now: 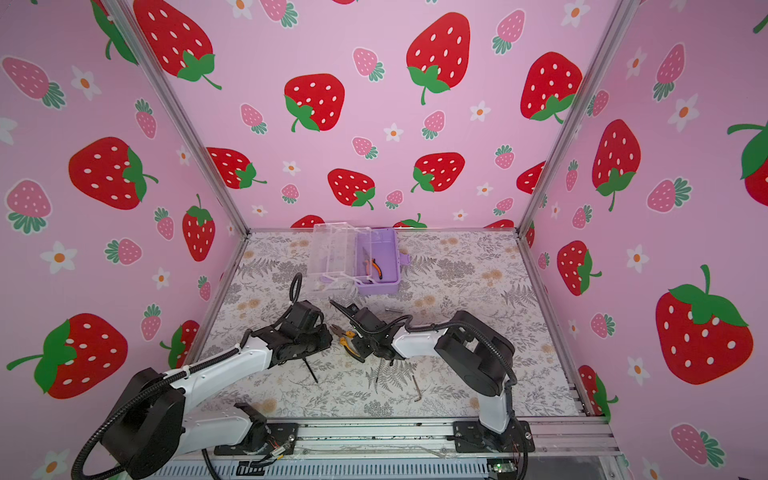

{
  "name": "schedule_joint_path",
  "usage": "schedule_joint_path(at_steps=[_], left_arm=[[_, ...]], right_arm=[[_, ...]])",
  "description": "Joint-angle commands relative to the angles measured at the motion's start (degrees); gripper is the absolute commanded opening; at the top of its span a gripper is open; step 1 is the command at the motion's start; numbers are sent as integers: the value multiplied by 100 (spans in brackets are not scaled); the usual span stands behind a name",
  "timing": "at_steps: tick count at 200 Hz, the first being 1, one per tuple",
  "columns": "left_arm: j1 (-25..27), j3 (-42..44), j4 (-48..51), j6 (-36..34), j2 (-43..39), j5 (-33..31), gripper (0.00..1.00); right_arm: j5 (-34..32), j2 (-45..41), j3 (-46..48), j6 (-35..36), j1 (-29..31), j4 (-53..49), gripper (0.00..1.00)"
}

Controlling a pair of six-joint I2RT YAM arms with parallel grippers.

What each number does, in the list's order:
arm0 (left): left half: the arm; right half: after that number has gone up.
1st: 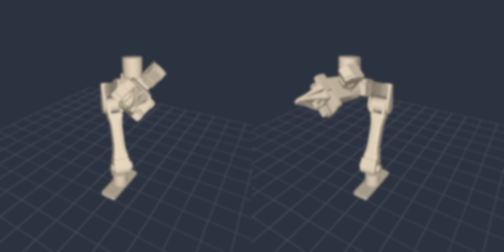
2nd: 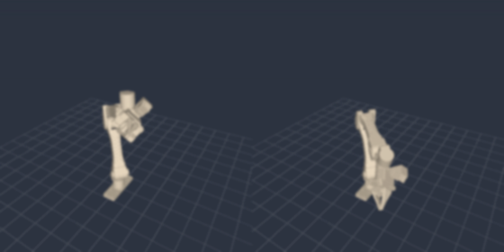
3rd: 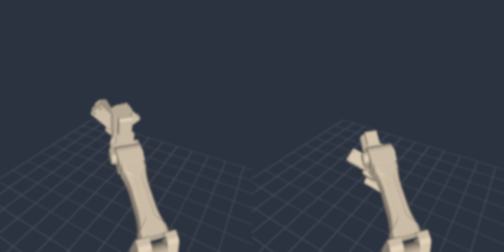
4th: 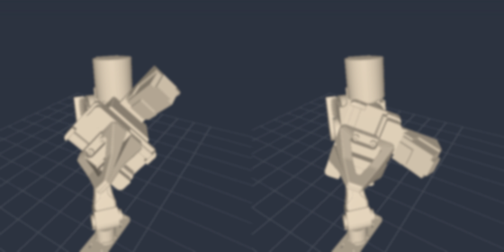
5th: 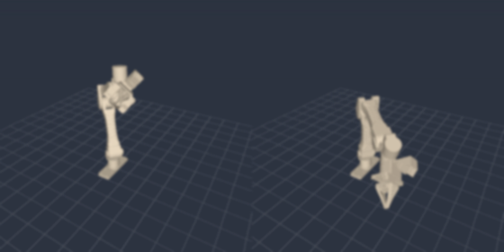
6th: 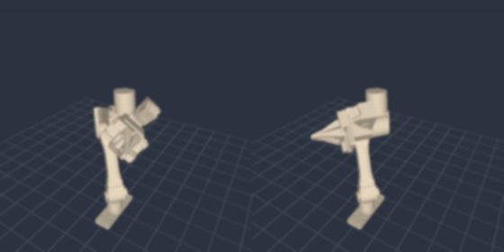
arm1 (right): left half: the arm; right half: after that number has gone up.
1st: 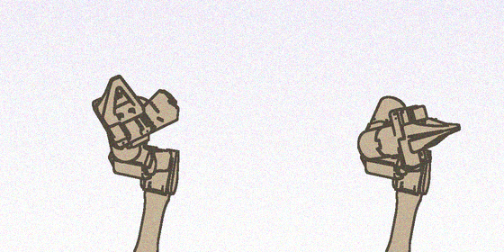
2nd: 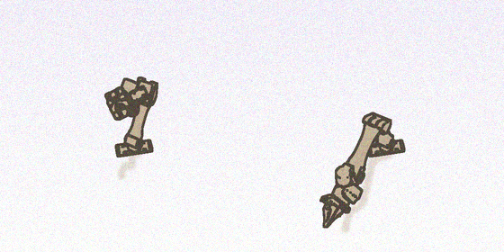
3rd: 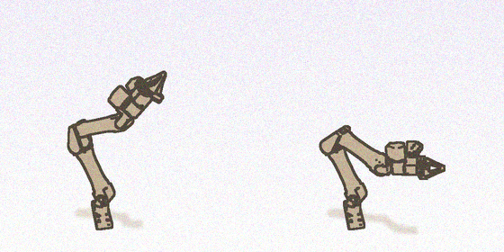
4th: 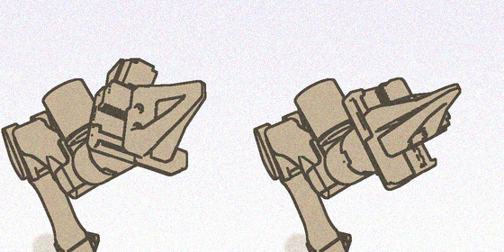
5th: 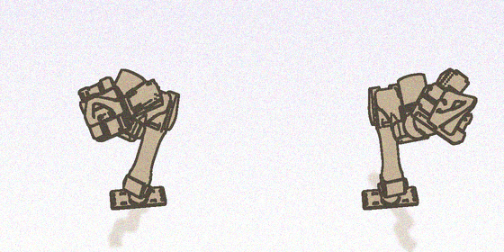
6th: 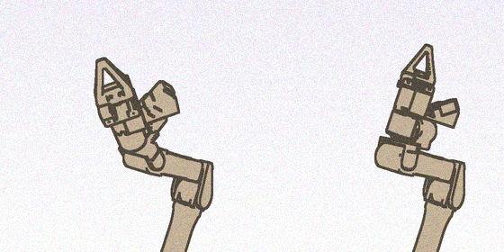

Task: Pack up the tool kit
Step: 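Close the right gripper on the yellow pliers handles and lift, then carry the yellow pliers with the right gripper and lower into the purple box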

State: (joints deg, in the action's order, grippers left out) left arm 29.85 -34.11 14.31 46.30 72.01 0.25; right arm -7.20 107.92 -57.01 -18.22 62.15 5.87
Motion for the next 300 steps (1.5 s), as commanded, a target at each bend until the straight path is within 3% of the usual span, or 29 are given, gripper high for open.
schedule_joint_path(at_steps=[1, 58, 96, 167, 206, 264, 300], left_arm=[[-37, 27, 169, -16, -55, -16, 30], [-88, 71, 164, -15, -164, -16, 30], [-152, 131, 200, -47, -274, -16, 30], [-203, -153, 380, -221, -590, -42, 30], [-207, -108, 363, -280, -574, -67, 30], [-328, -68, 389, -423, -462, 35, 31], [-444, -87, 348, -464, -399, 131, 31]], right_arm=[[-328, 58, 29, -68, 43, -210, 23], [-95, -435, 116, -16, 35, -26, 7], [-6, -1141, 95, -15, -103, -48, 4], [1, -2067, -552, 201, -1203, -520, 0], [-136, -1585, -1463, 420, -1833, -881, 0], [-99, 202, -3226, 291, -2458, -1454, 0], [282, 1123, -4027, -54, -2707, -1656, 0]])
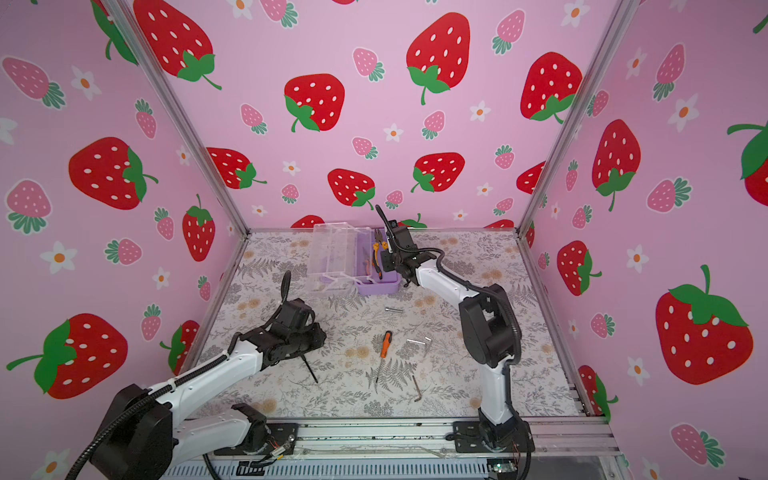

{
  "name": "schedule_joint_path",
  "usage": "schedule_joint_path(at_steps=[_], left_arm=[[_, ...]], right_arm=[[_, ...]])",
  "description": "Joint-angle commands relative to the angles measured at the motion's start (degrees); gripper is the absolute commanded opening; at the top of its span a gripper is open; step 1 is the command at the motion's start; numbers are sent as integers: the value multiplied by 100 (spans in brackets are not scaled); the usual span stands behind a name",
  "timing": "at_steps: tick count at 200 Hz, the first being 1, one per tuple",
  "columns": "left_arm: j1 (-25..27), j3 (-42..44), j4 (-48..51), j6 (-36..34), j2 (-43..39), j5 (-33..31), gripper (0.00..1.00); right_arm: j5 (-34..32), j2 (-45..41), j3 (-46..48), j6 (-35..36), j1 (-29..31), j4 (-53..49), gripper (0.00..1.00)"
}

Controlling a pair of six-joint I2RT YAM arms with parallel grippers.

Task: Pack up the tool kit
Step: 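Carry the yellow pliers with the right gripper and lower into the purple box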

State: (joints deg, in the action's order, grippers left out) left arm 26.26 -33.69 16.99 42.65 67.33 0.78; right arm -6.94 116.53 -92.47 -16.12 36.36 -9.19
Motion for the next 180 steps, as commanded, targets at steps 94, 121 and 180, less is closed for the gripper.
schedule_joint_path(at_steps=[94, 121, 180], left_arm=[[-200, -142, -182, -47, 483, 379, 31], [-206, -155, -182, -51, 500, 397, 31], [-227, -164, -222, -55, 611, 414, 31]], right_arm=[[-12, 1313, -1348, -291, -217, -437, 7], [-367, 1630, -1669, -322, -208, -567, 6], [-1677, 2271, -2486, -319, -47, -1082, 8]])
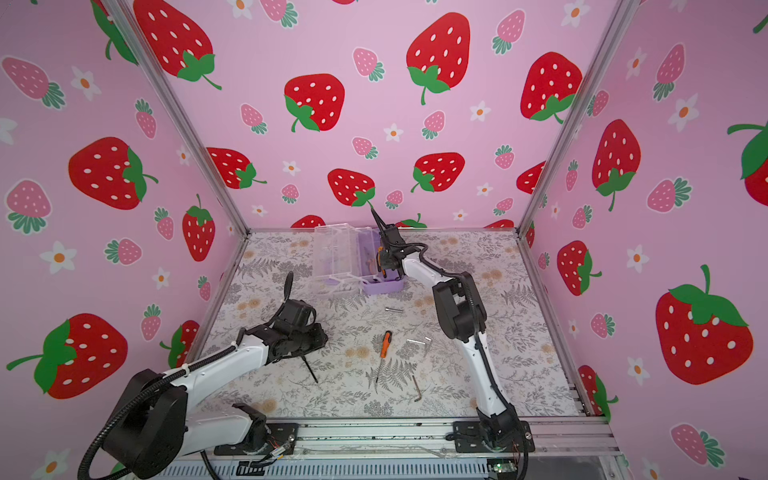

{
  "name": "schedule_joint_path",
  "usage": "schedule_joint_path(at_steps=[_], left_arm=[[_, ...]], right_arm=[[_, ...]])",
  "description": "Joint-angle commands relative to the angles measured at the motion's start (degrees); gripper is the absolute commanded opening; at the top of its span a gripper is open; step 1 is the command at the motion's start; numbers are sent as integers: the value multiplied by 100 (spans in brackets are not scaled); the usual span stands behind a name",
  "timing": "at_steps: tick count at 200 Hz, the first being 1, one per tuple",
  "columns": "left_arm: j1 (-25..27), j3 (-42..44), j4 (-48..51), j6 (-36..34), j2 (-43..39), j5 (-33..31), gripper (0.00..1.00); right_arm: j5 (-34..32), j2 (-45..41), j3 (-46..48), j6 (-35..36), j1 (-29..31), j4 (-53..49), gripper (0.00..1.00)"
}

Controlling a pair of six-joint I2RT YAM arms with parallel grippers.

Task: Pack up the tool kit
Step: 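Carry the yellow pliers with the right gripper and lower into the purple box, then open the right gripper and move both grippers toward the orange screwdriver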

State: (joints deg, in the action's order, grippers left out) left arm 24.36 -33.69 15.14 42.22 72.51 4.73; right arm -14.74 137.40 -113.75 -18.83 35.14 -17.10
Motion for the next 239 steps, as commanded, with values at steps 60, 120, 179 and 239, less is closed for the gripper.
schedule_joint_path(at_steps=[60, 120, 179, 239], left_arm=[[-51, -130, -81, -3, 155, 29, 32], [-64, -153, -3, 6, 100, 71, 34], [252, -235, 130, -209, -588, -25, 41], [1679, -902, 389, -498, -264, -814, 58]], right_arm=[[-1086, 654, -947, -39, 173, -608, 30], [-349, 174, -763, -259, 160, -576, 40], [162, -2820, 2427, -357, 160, 1083, 41], [642, -5220, 5444, -659, 160, 2016, 42]])
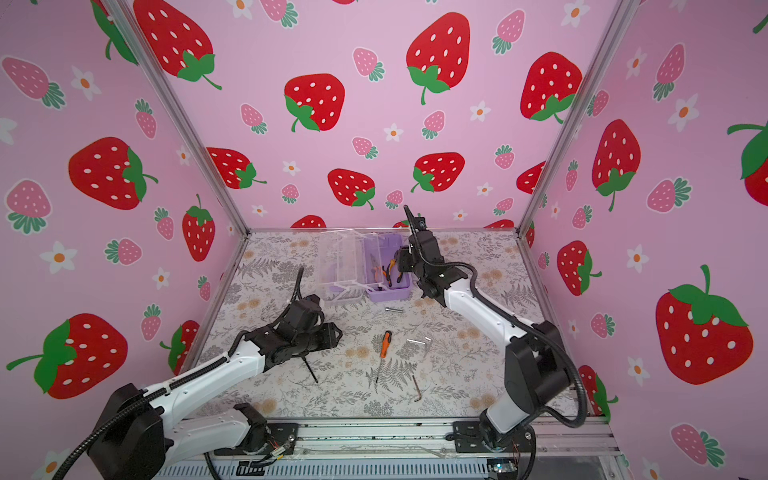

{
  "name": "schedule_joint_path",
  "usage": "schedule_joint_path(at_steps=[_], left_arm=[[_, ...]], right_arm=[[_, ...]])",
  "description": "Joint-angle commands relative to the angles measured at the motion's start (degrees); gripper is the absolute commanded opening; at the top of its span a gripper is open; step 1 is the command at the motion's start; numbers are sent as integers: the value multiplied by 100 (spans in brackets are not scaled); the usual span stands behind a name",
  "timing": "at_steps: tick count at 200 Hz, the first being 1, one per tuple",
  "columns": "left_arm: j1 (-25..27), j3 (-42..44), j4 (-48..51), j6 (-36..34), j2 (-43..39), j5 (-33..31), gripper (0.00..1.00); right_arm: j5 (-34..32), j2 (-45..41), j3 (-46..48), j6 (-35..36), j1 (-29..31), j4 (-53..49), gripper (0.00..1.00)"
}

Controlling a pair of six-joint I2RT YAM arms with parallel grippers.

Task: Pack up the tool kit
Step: 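Open the right gripper and move both grippers toward the orange screwdriver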

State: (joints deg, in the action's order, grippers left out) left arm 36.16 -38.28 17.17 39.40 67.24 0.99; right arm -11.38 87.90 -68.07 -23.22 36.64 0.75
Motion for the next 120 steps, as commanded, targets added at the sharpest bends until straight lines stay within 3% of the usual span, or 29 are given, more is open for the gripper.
schedule_joint_path(at_steps=[1, 58, 120], left_arm=[[533, -461, 184, -219, 285, -446, 58], [1625, -1470, 146, -382, 1903, -798, 71], [1893, -2520, 303, -529, 3305, -814, 77]], right_arm=[[308, -293, 910, -219, 5, 227, 42], [438, -1443, 2298, -318, 1, 20, 47], [513, -1878, 2794, -210, -85, -242, 50]])
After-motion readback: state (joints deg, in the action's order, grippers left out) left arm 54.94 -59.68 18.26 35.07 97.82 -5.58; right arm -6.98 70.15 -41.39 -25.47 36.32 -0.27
